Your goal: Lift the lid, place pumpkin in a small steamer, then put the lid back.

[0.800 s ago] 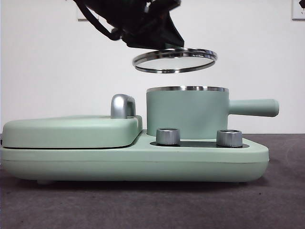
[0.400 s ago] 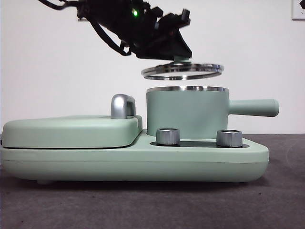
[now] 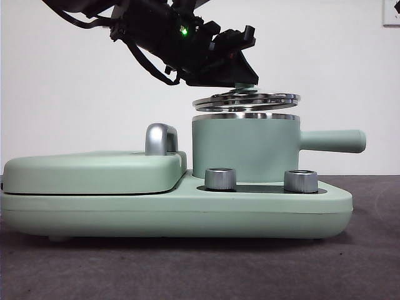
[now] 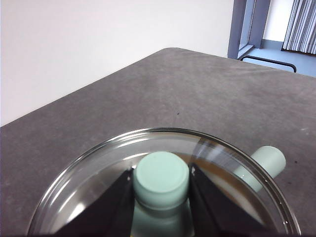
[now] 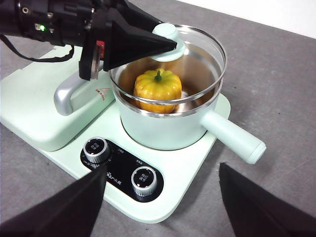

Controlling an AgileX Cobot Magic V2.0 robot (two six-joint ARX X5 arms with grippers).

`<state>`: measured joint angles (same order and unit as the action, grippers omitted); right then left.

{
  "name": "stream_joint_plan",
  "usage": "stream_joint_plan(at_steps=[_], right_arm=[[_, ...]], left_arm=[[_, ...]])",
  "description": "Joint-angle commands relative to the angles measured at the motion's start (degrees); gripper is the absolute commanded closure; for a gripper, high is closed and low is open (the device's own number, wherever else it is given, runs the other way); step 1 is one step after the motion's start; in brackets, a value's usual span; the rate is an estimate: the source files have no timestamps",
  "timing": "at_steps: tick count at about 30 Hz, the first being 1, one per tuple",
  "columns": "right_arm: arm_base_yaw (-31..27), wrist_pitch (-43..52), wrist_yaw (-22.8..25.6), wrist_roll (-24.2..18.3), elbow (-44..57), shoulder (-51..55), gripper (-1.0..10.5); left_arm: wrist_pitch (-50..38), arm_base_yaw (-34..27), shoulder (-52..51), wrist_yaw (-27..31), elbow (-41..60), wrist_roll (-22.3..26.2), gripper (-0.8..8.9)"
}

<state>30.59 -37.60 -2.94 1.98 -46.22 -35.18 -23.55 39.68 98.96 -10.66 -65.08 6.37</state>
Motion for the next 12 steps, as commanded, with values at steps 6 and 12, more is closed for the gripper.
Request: stream_joint_plan(at_steps=[6, 12], right_arm=[[0.39, 0.22, 0.02, 0.79, -0.15, -0.28, 6.0], [0.39, 0.22, 0.04, 0.79, -0.15, -0.28, 6.0]], left_arm=[[-1.42, 0.57, 0.5, -0.17, -1.81, 0.44, 8.04], [-1.49, 0.57, 0.57, -0.22, -1.81, 0.48, 8.04]])
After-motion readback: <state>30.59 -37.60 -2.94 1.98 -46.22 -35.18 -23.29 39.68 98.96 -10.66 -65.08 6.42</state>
